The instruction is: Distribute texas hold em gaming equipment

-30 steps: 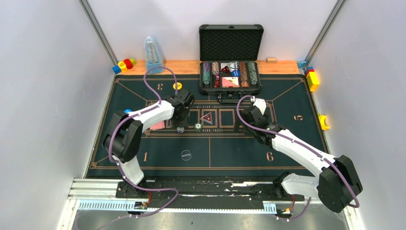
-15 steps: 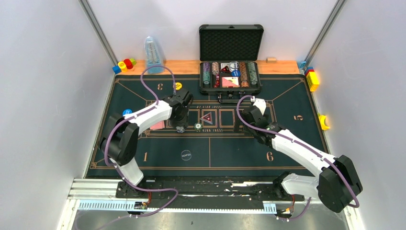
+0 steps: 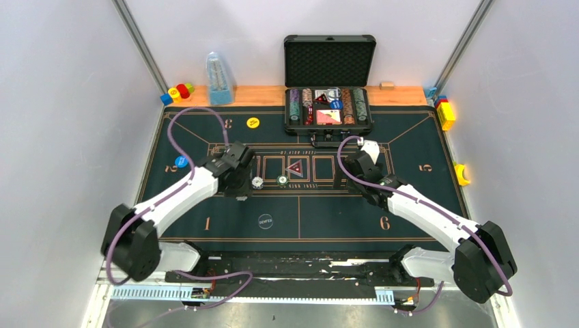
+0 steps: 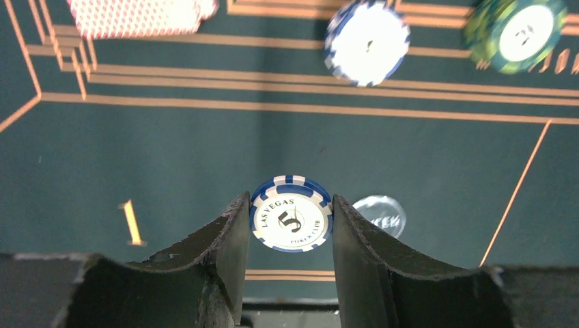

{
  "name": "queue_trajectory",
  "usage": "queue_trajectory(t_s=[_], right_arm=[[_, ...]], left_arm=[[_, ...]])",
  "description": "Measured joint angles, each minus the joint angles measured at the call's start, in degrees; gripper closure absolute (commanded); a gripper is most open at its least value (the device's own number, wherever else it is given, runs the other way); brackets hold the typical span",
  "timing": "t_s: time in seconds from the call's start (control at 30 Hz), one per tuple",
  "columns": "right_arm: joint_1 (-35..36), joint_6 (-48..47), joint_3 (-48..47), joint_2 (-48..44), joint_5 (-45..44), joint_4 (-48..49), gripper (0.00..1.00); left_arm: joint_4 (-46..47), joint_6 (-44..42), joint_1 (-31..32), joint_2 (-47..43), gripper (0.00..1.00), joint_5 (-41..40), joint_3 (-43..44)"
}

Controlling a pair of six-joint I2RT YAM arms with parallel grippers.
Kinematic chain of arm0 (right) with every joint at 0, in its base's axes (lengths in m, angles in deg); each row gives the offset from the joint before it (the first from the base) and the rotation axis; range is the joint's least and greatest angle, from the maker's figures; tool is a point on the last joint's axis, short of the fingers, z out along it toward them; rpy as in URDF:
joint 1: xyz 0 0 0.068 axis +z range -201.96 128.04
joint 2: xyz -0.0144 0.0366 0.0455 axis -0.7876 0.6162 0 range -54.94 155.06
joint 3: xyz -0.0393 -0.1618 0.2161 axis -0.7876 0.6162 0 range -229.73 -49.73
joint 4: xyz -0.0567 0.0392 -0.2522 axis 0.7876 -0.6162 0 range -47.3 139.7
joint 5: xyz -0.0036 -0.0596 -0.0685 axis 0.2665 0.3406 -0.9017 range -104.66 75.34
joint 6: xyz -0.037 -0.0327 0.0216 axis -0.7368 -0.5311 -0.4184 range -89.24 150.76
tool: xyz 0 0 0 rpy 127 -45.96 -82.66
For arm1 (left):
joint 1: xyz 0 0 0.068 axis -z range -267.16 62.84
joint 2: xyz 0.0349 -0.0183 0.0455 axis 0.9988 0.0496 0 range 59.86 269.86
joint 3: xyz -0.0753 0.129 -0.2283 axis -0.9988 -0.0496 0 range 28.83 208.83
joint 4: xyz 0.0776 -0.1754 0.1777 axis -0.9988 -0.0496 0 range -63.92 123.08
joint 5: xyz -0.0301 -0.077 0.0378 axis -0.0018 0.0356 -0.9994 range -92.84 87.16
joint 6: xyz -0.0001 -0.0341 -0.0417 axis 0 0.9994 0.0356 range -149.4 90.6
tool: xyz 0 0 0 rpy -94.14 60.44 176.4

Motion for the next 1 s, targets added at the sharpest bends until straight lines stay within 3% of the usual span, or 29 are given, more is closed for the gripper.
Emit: queue_trajectory(t_s=[0.17, 0.4, 0.5, 0.6, 0.67, 1.0], right_arm=[[0.0, 0.0, 0.0, 0.0, 0.0, 0.0, 0.05], [0.0, 0.0, 0.0, -0.3, 0.0, 0.0, 0.05], [0.0, 0.0, 0.0, -0.8, 0.0, 0.0, 0.05], [0.0, 0.0, 0.1, -0.8, 0.0, 0.0, 0.05], [0.0, 0.0, 0.1, -0.8, 0.0, 0.0, 0.05], [0.0, -0.1, 0.1, -1.8, 0.0, 0.0, 0.05]], left_arm=[[-1.8, 3.2, 0.0, -10.2, 0.71, 0.3, -9.5], [1.5, 6.4, 0.0, -10.0, 0.56, 1.5, -17.5], [4.7, 7.3, 0.0, -8.0, 0.38, 1.3, -18.6], [6.9, 7.6, 0.0, -6.2, 0.10, 0.7, -18.8], [7.5, 7.8, 0.0, -5.9, 0.02, 0.6, -18.8], [7.8, 5.9, 0.0, -8.0, 0.02, 0.4, -13.0]])
